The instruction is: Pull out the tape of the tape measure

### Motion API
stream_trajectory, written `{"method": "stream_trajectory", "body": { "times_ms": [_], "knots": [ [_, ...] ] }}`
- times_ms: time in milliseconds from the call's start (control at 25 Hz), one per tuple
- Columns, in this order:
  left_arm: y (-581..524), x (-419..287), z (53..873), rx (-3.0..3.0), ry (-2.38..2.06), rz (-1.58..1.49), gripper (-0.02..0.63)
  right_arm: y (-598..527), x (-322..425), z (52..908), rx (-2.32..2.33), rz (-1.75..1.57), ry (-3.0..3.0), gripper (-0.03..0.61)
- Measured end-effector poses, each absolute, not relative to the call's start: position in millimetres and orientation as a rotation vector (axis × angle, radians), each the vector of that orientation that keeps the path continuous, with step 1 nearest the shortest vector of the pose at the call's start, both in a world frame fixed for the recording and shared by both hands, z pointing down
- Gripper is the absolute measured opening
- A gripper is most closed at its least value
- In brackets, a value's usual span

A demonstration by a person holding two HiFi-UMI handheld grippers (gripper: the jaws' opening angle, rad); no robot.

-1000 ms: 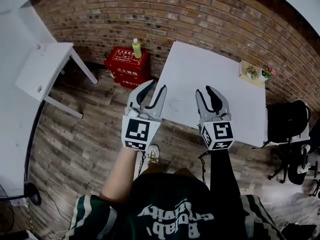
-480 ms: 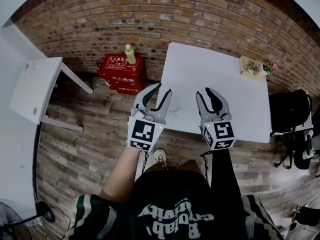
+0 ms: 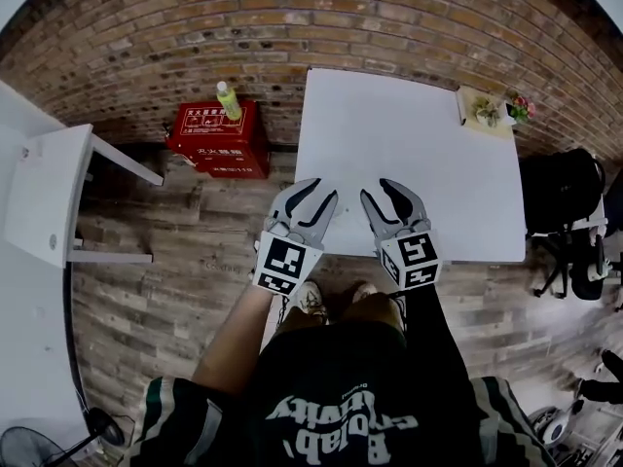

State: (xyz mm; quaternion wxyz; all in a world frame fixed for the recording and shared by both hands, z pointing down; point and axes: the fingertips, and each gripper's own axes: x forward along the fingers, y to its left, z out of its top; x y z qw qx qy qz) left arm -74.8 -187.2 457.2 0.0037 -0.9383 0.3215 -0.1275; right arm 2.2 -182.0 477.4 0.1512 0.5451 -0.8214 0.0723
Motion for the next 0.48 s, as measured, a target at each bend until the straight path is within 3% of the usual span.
{"method": "stream_trajectory", "body": {
  "times_ms": [480],
  "knots": [
    [-194,-52,567,-3.026,0.987,-0.701,0.141,-167,4,615,1.269,0.511,-2.213,0.219]
  ]
}}
